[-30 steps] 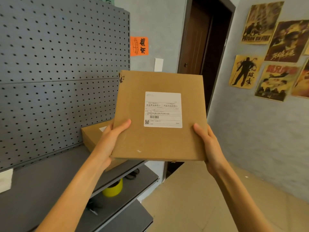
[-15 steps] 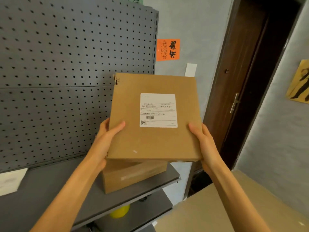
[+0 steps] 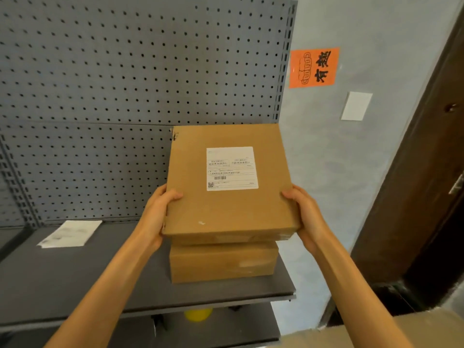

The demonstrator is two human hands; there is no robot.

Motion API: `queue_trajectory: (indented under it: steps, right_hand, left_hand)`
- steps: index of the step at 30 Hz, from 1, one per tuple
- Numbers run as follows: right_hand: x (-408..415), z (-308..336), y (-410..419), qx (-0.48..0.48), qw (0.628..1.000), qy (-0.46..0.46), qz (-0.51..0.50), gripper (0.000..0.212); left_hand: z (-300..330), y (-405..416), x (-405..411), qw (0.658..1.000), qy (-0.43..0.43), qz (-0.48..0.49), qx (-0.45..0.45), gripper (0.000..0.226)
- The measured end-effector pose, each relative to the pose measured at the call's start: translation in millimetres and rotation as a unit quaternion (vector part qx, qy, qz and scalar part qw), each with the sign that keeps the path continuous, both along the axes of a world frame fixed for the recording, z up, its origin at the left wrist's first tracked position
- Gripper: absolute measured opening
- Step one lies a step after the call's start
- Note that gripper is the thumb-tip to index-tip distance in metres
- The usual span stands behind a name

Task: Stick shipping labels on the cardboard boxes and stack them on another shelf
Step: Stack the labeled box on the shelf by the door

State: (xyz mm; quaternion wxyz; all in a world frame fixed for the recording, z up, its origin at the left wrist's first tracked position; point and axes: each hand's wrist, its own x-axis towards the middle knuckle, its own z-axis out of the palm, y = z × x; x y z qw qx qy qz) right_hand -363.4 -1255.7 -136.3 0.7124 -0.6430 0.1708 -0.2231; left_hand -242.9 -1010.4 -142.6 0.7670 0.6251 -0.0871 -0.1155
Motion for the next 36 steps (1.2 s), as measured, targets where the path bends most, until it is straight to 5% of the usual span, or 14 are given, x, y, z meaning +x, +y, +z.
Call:
queue_trajectory:
  steps: [6,29,32,36]
  right_hand:
    - [19.1,-14.8,-6.8,0.046,0.997,0.061,0.033,0.036]
    - [44.5,-30.7,-18.6,0.044,0.984,0.168,0.028,0.032]
    - [44.1,-22.8,-18.1,0.002,0.985,0.171,0.008,0.034]
    - [49.6,-7.1,-14.5,-0.202,0.969,0.139,-0.039,0.032]
  left_hand:
    - [-5.0,-3.9,8.4,0.999,0.037,0.009,0.037,0.030]
    - [-20.8,-1.4,31.2,0.989,0.118,-0.045,0.076,0.027]
    - [-14.5,-0.2,33.7,0.988,0.113,-0.056,0.093,0.027]
    - [-5.5,0.8,44.2,0.986,0.063,-0.027,0.154,0.033]
